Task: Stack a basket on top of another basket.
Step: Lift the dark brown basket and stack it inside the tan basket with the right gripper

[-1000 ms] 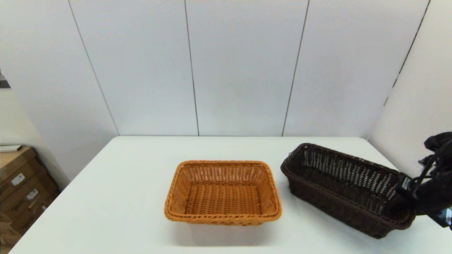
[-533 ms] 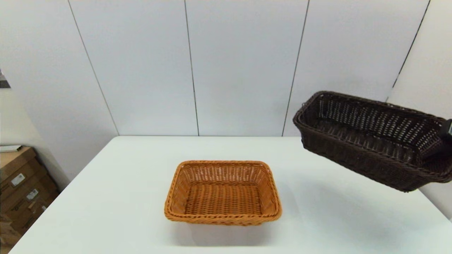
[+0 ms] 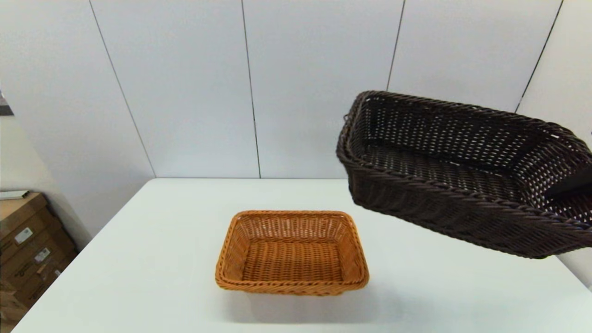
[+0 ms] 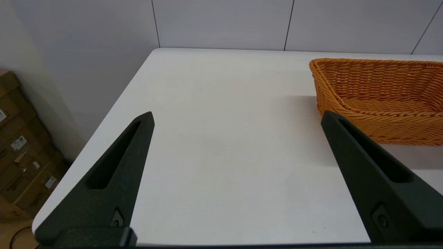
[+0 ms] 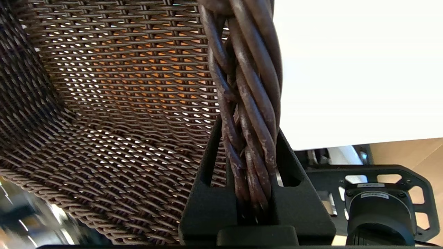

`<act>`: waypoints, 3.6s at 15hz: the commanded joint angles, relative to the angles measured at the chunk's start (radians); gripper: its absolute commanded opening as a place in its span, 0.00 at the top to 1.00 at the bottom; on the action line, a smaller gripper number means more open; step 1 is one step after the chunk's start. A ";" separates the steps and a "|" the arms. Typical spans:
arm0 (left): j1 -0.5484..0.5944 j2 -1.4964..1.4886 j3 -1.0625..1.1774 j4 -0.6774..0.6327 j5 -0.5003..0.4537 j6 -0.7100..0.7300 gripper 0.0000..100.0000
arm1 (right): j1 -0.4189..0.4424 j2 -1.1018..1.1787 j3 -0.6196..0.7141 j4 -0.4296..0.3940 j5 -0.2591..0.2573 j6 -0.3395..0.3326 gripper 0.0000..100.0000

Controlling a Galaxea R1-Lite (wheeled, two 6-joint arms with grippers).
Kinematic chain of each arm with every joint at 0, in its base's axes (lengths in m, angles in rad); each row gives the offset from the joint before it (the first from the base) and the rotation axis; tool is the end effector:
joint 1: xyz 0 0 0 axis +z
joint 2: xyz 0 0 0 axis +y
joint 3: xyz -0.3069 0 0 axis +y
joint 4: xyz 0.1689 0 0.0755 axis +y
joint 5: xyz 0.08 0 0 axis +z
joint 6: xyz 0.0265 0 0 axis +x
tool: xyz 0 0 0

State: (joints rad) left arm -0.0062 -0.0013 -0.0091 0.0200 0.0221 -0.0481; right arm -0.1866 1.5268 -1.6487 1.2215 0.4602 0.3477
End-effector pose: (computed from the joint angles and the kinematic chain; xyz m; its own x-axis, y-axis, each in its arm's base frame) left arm -0.0323 0.0008 0.0758 0.9998 0.0159 -0.0096 -0.0163 0.9987 -0.0479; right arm 0.1909 -0.0241 0.3096 0.4821 0.3610 -0.7983 0.2683 0.8066 0.5267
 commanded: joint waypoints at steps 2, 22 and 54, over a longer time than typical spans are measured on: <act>0.000 0.000 0.000 0.000 0.001 -0.001 0.00 | 0.412 0.024 -0.016 -0.077 -0.141 0.180 1.00; 0.000 0.000 0.000 0.000 0.001 -0.001 0.00 | 0.742 0.447 -0.160 -0.287 -0.402 0.298 1.00; 0.000 0.000 0.000 0.000 0.001 -0.001 0.00 | 0.700 0.604 -0.221 -0.304 -0.259 0.301 1.00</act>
State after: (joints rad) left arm -0.0057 -0.0013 -0.0091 0.0196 0.0221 -0.0485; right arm 0.5113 2.1283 -1.8719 0.9115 0.1989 0.6485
